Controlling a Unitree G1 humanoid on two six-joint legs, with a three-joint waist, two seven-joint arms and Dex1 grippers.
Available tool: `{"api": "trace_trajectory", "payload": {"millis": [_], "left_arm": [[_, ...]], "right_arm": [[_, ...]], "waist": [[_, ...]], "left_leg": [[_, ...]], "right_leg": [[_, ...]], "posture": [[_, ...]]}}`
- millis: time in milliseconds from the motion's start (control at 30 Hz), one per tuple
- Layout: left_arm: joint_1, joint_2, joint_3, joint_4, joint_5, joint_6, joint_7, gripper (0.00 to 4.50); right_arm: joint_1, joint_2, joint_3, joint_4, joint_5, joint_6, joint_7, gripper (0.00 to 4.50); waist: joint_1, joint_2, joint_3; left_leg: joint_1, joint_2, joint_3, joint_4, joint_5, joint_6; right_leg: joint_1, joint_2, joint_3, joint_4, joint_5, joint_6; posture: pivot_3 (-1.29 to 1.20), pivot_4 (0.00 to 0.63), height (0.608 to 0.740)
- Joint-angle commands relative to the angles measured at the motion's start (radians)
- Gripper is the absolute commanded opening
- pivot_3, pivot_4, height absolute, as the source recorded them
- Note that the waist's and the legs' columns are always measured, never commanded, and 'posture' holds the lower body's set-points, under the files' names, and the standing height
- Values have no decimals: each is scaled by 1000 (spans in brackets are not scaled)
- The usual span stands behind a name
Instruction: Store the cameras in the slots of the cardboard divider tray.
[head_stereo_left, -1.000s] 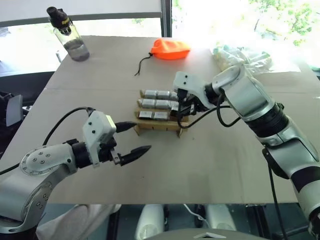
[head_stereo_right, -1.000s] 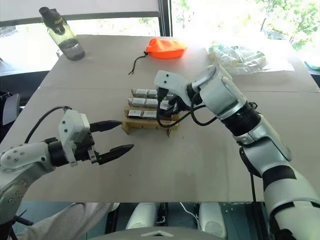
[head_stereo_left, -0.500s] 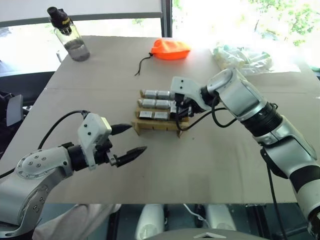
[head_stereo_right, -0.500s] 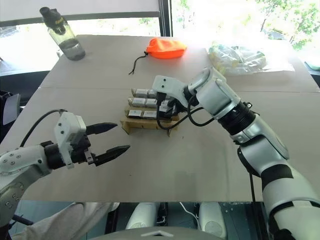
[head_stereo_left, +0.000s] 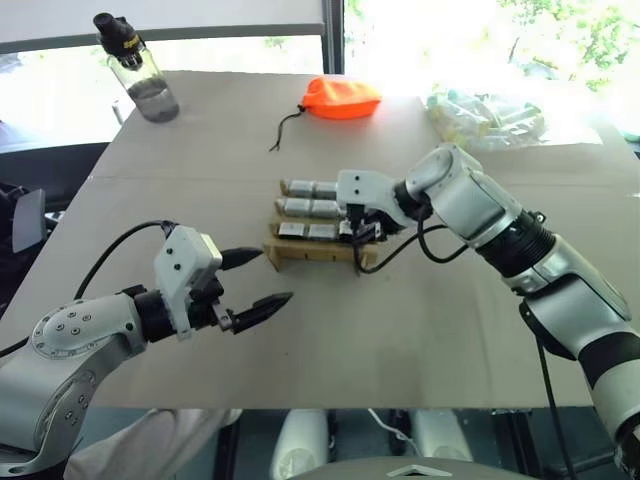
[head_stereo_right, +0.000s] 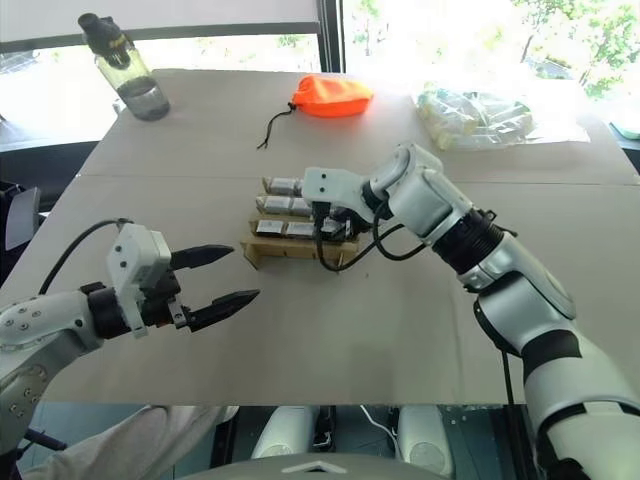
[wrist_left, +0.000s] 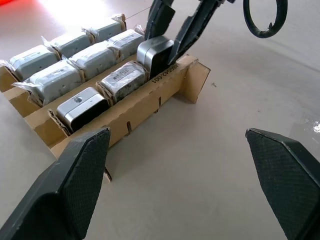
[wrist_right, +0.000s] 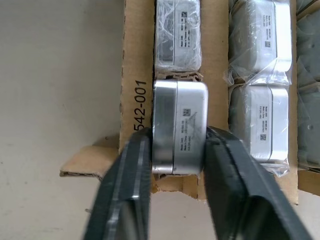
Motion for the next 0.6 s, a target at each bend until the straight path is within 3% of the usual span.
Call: {"api": "trace_trajectory", "payload": {"millis": [33, 233, 333, 467, 600], "left_arm": [[4, 10, 30, 2, 5, -25, -16, 4500], [15, -38, -8, -8, 29, -61, 10, 4500], [-25, -115, -23, 23, 47, -92, 84, 4500], [9, -198, -69, 24, 108, -155, 119, 4500], [119, -275, -116, 30, 127, -208, 111, 4500]], "right_arm": [[-13, -18, -62, -57, 34, 49, 26, 3305], [80, -143, -215, -254, 215, 196, 119, 3305], [189, -212, -340, -337, 312, 228, 118, 3305], [425, -329, -505, -429, 392, 210, 85, 3305], [675, -284, -721, -474, 444, 52, -38, 3305]], "waist": [[-1, 0, 0], [8, -1, 0], [9, -1, 0], [19, -2, -1], [17, -2, -1]], "left_leg": [[0, 0, 0, 0, 0, 0], [0, 1, -1, -1, 0, 0], [0, 0, 0, -2, 0, 0], [0, -1, -1, -2, 0, 0], [3, 0, 3, -5, 0, 0]], "right_leg": [[0, 0, 0, 0, 0, 0], [0, -1, -1, -1, 0, 0], [0, -1, 0, -2, 0, 0], [1, -1, -1, -2, 0, 0], [0, -1, 2, -3, 0, 0]], "posture": [[0, 150, 726], [0, 150, 726], [0, 150, 726], [0, 150, 726], [0, 150, 726]]}}
